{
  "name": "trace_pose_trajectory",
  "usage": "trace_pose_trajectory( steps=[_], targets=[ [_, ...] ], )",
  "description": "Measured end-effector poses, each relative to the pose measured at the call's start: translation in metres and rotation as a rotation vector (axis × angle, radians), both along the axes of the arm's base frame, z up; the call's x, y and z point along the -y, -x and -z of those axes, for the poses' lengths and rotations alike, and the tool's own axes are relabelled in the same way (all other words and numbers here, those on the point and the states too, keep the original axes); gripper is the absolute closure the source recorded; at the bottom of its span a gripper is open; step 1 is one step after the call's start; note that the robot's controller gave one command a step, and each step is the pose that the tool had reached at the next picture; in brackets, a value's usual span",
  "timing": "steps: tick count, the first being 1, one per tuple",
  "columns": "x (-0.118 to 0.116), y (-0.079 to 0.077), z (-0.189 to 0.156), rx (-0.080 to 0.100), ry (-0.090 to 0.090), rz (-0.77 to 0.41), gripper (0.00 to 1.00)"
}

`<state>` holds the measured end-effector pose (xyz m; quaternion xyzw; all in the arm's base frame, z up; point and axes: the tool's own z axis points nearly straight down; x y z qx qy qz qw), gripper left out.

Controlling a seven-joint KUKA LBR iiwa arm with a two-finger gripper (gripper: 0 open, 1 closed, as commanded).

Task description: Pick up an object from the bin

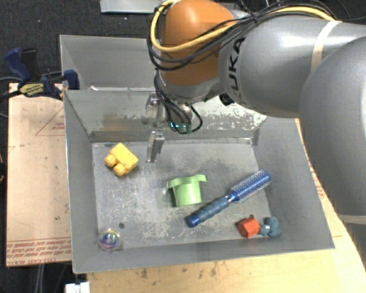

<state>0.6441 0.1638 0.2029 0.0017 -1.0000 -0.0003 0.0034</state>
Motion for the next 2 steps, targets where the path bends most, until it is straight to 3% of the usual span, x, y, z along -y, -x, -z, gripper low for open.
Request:
trace_pose_trajectory(
  steps=[1, 2],
  targets=[
    [-0.054, -0.003, 0.119, 0.011, -0.002, 0.201, 0.0],
    [-0.035, -0.008, 0.102, 0.011, 0.0, 0.122, 0.0]
  ],
)
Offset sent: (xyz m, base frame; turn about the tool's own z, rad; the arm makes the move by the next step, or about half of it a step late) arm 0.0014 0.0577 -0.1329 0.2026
